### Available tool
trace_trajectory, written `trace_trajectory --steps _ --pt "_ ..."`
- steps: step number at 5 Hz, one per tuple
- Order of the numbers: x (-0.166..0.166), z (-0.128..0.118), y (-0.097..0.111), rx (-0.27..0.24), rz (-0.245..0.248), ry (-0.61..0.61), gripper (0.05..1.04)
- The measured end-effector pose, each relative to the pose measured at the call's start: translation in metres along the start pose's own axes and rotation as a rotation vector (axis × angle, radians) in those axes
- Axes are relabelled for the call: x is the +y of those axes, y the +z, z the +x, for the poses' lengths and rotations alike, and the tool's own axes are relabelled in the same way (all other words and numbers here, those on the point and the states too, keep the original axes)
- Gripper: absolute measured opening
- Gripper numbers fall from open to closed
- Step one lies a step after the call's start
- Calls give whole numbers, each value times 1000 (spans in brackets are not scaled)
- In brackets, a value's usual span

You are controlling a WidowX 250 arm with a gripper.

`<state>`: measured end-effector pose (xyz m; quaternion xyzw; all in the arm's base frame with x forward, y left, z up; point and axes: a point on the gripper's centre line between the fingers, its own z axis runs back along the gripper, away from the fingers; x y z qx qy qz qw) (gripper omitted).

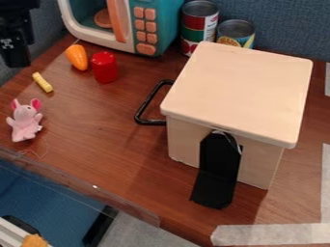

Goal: Abre la gaveta

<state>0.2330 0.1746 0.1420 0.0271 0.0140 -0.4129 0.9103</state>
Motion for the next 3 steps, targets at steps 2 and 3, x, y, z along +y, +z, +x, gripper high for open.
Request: trace_trajectory --steps 2,3 --pt "-11 19 -19 -22 -58 68 1000" --pt "-13 28 -25 -56 -55 193 1000"
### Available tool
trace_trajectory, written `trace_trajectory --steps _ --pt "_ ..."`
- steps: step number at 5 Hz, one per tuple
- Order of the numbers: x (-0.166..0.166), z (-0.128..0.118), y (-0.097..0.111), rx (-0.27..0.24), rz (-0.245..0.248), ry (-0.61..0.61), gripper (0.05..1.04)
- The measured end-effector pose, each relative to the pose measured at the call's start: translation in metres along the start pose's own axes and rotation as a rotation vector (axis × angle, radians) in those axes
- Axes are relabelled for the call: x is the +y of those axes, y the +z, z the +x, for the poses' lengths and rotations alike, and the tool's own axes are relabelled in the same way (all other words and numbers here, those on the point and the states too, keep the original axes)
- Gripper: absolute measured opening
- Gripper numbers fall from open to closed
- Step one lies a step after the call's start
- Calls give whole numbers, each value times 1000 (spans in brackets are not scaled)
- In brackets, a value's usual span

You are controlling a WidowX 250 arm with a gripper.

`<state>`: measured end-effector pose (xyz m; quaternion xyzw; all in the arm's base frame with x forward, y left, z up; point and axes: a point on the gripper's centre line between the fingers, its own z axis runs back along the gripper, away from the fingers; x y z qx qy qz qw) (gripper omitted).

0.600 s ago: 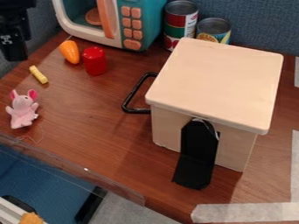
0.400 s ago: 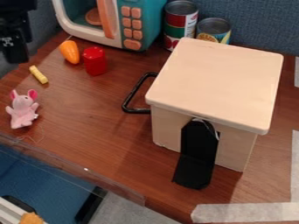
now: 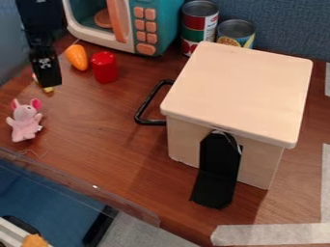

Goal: Abre la gaveta

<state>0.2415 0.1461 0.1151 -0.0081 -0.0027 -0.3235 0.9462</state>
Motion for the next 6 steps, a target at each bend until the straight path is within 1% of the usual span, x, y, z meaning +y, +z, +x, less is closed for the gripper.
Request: trace_trajectory --steps 1,2,3,4,5,6 --pt "-4 12 -5 -61 4 128 1000" --pt "-11 26 -17 -137 0 265 1000" --pt "-17 46 -22 -203 -4 356 1000" --pt "-18 63 -25 -248 -13 448 1000" --pt "-19 72 -42 -252 -70 573 1000" --pt "-18 86 -55 -241 -81 609 1000"
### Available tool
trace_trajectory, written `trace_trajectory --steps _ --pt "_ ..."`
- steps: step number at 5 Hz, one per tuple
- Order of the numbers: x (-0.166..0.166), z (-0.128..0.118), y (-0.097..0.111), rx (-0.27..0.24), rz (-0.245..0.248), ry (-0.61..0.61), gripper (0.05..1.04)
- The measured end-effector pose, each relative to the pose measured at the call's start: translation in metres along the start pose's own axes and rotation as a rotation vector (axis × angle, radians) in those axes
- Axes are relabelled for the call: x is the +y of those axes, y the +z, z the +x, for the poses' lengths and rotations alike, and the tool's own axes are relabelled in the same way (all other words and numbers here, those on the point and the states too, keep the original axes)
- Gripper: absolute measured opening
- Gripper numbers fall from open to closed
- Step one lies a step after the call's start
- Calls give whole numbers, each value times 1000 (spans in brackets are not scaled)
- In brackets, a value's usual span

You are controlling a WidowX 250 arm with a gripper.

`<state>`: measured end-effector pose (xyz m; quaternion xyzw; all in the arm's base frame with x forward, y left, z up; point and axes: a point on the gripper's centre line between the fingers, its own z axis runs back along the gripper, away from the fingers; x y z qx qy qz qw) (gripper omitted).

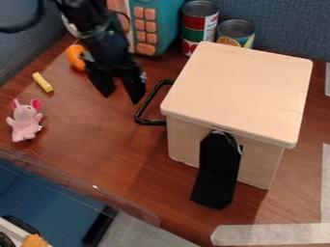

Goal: Abre la gaveta

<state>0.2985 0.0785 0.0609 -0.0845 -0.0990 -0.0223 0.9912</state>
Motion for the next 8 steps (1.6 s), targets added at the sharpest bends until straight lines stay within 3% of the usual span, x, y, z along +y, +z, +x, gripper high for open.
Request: trace_trajectory --steps 2,4,6,7,8 --pt "6 5 -25 -16 -56 139 1000" --pt "8 5 -38 -8 -51 171 965" --pt "9 3 -39 20 -6 136 401" --pt "9 5 -36 38 0 97 183" --pt "17 9 -28 35 -3 90 136"
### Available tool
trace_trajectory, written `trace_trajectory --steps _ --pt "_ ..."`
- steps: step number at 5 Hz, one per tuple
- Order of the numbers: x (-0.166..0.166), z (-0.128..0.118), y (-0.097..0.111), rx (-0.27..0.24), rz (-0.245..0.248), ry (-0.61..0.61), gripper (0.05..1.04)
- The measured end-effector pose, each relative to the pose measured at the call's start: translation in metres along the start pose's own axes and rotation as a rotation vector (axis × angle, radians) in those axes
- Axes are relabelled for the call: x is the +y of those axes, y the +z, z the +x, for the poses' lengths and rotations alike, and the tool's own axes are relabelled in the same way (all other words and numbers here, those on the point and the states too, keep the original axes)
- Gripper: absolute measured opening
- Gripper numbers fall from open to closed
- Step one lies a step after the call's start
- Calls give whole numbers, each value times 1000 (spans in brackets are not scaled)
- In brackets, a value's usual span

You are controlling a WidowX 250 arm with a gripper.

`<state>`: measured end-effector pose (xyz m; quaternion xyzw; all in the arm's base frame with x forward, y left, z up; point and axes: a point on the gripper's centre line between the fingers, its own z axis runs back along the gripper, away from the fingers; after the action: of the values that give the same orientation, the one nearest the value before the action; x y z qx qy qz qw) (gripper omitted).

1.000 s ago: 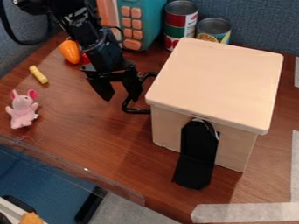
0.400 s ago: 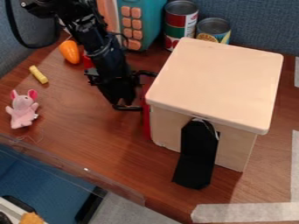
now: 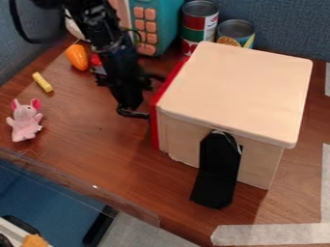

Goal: Abre la gaveta

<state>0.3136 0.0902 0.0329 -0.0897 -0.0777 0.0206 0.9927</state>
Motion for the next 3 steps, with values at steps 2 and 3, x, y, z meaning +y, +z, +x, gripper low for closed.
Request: trace_trajectory --steps 2,3 --pt "26 2 11 -4 6 29 133" --pt "36 2 11 2 14 45 130"
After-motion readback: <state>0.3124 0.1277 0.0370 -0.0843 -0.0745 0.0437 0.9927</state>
